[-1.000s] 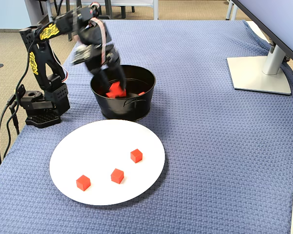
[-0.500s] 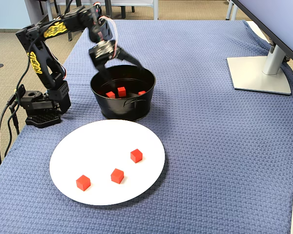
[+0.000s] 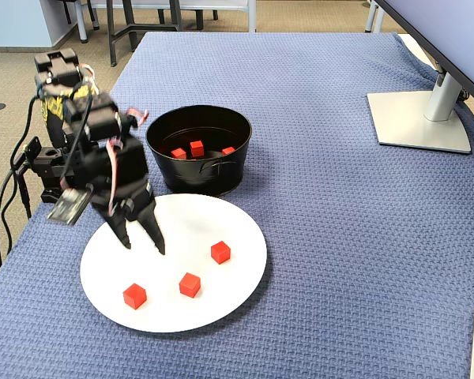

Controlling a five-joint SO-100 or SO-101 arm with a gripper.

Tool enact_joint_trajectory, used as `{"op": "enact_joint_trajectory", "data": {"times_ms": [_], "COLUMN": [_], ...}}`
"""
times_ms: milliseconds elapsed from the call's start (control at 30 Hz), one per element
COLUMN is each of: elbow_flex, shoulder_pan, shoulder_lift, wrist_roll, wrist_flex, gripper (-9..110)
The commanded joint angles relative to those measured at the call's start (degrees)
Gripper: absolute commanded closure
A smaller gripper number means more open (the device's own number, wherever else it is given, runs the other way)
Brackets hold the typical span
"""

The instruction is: Pick up the red cubes from the white plate and place them in the black recipient

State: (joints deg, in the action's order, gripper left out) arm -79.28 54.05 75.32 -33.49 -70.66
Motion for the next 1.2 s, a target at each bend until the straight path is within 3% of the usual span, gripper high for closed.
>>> {"op": "enact_joint_trajectory", "data": {"times_ms": [0, 200, 1167], "elbow_flex": [8.61, 15.73, 37.44], "shoulder_pan": [1.67, 2.99, 4.39], "shoulder_lift": [-3.96, -9.84, -30.5], "wrist_roll": [6.5, 10.46, 2.37], "wrist_flex": [-3.34, -6.15, -13.54], "gripper": [76, 76, 76]}}
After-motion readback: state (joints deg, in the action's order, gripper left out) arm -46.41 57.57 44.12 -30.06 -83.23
